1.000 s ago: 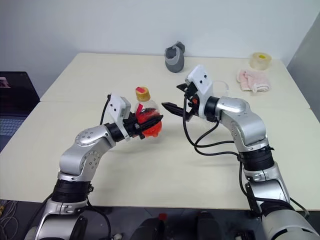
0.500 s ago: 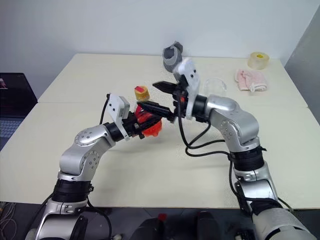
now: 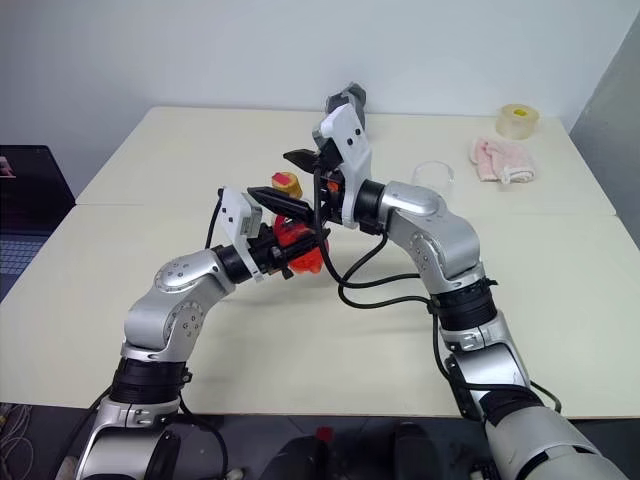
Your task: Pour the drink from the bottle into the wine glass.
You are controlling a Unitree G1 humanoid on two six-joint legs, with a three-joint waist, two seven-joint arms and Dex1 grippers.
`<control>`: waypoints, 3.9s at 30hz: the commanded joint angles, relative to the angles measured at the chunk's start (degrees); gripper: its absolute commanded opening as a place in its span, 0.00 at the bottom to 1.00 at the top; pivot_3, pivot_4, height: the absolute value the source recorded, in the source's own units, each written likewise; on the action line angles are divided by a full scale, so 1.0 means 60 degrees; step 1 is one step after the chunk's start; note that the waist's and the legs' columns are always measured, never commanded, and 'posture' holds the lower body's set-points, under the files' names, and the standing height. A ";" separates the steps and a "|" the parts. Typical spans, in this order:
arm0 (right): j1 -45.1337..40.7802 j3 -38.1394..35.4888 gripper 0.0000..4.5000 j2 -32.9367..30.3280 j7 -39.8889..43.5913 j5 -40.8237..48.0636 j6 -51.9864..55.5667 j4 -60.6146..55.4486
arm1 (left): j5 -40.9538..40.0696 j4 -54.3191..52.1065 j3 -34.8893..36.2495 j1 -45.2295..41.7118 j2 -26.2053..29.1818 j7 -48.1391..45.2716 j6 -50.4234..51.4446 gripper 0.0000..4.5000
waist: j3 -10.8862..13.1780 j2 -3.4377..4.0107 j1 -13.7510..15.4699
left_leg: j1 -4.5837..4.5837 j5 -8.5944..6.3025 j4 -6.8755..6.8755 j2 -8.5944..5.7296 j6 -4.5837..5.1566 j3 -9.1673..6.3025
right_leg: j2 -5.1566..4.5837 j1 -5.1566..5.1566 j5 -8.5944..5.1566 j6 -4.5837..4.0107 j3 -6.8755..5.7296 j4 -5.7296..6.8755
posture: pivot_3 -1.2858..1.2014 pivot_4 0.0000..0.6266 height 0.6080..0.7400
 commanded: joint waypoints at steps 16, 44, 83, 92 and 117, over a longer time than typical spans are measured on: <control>-0.0273 -0.0169 1.00 -0.0137 -0.0081 -0.0468 -0.0743 0.0310 | 0.0032 -0.0392 -0.0045 -0.0244 -0.0016 -0.0046 -0.0206 0.35 | 0.0000 0.0000 0.0002 | 0.0000 0.0000 0.0000 -0.0002 0.0000 0.0002 | 0.0000 -0.0001 0.0000 0.0000 0.0000 0.0002 | 0.52 0.24 1.00; 0.1137 -0.1145 1.00 -0.2253 0.1210 0.1552 0.0861 -0.1690 | 0.0018 -0.0163 -0.0101 -0.0452 0.0005 -0.0127 -0.0316 0.35 | 0.0000 0.0000 0.0012 | -0.0002 -0.0001 0.0000 0.0000 0.0002 0.0005 | 0.0000 0.0002 0.0000 0.0000 0.0002 -0.0003 | 0.52 0.24 1.00; 0.0228 -0.0308 0.28 -0.0459 0.0592 0.0899 0.0071 -0.0879 | 0.0039 -0.0544 -0.0206 -0.0257 -0.0021 -0.0072 -0.0261 0.35 | 0.0000 0.0000 0.0002 | -0.0001 0.0000 0.0001 -0.0001 0.0001 0.0001 | 0.0000 0.0001 0.0000 0.0000 0.0000 0.0000 | 0.52 0.24 1.00; -0.0315 -0.0132 0.28 -0.0874 0.1354 0.0370 -0.0964 -0.0700 | -0.0051 -0.0906 -0.0240 -0.0003 0.0036 -0.0109 -0.0167 0.35 | 0.0000 0.0000 0.0003 | -0.0001 0.0000 0.0001 -0.0002 0.0001 0.0001 | 0.0000 0.0001 0.0000 0.0000 0.0000 -0.0001 | 0.52 0.24 1.00; -0.1380 -0.2552 0.28 -0.0474 -0.0614 0.3573 0.4517 -0.0220 | -0.0091 -0.0994 -0.0178 0.0252 0.0118 -0.0154 -0.0225 0.35 | 0.0000 0.0000 0.0012 | -0.0003 -0.0001 0.0000 -0.0001 0.0002 0.0000 | -0.0002 0.0001 0.0000 0.0000 0.0000 0.0000 | 0.52 0.24 1.00</control>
